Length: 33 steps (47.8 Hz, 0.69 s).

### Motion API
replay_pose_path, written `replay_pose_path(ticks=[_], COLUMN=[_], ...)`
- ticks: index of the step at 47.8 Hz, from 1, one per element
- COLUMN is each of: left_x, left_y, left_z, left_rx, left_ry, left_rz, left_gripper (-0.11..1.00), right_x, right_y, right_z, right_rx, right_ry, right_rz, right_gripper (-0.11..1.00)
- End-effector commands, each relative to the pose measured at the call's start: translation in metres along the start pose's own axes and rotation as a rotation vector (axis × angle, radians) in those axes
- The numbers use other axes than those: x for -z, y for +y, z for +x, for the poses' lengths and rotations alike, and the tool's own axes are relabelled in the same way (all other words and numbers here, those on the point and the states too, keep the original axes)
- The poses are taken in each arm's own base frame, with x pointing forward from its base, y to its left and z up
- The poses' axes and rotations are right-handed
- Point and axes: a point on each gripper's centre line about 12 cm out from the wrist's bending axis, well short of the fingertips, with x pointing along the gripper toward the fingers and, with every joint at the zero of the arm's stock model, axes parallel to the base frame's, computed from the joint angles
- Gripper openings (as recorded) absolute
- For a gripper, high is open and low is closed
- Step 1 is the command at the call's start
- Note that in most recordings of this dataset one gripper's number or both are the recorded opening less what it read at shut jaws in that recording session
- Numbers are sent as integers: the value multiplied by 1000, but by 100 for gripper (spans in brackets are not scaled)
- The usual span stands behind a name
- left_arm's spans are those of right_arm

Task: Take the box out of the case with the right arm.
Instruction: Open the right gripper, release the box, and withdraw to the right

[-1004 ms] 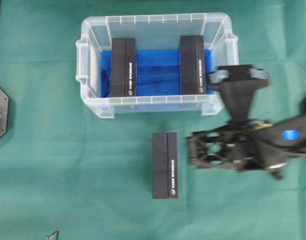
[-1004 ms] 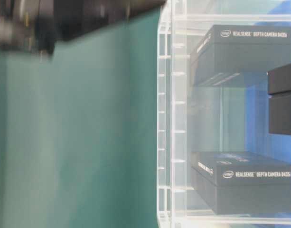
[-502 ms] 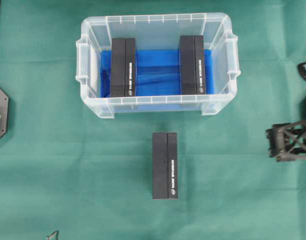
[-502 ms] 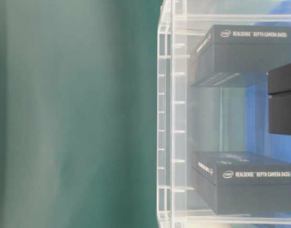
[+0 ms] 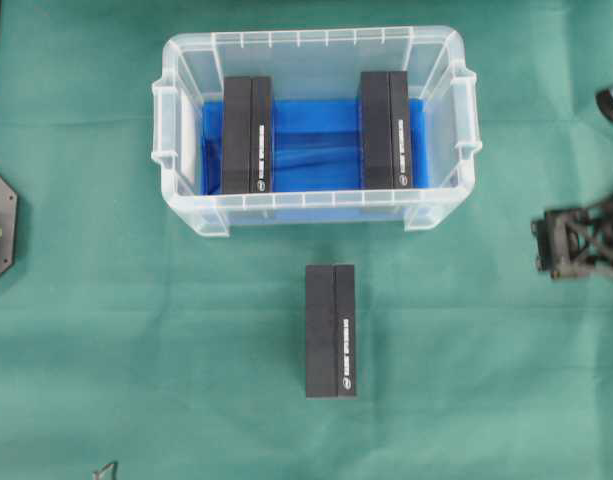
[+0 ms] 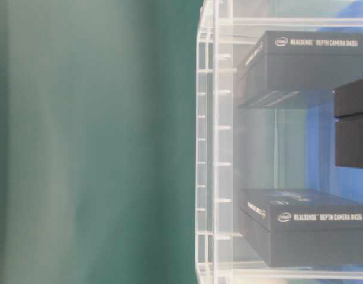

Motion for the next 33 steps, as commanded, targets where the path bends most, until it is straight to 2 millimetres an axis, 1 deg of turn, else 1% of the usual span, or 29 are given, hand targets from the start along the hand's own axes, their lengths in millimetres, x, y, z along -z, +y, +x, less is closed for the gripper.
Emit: replay_pose_path(ticks=[1, 7, 12, 19, 22, 26, 33], left_x=[-4, -4, -4, -4, -4, -4, -4], left_y=[0, 0, 0, 0, 0, 0, 0], left_z=[-3, -3, -3, -3, -3, -3, -3], left_rx=[0, 0, -1, 0, 0, 0, 1], left_ry=[-13, -14, -15, -14, -14, -14, -16], left_rz=[-3, -3, -3, -3, -3, -3, -3], left_gripper=[3, 3, 3, 3, 3, 3, 3], right_x=[-19, -52, -76, -100, -109, -115, -117], right_y=[4, 7, 8, 6, 4, 2, 1], right_z=[-1, 4, 6, 8, 9, 10, 11], right_rx=[-20, -19, -22, -16, -7, -2, -1], right_ry=[-7, -27, -36, -43, -47, -47, -45], right_rz=[19, 23, 25, 22, 25, 27, 32], right_gripper=[85, 85, 85, 85, 85, 85, 85])
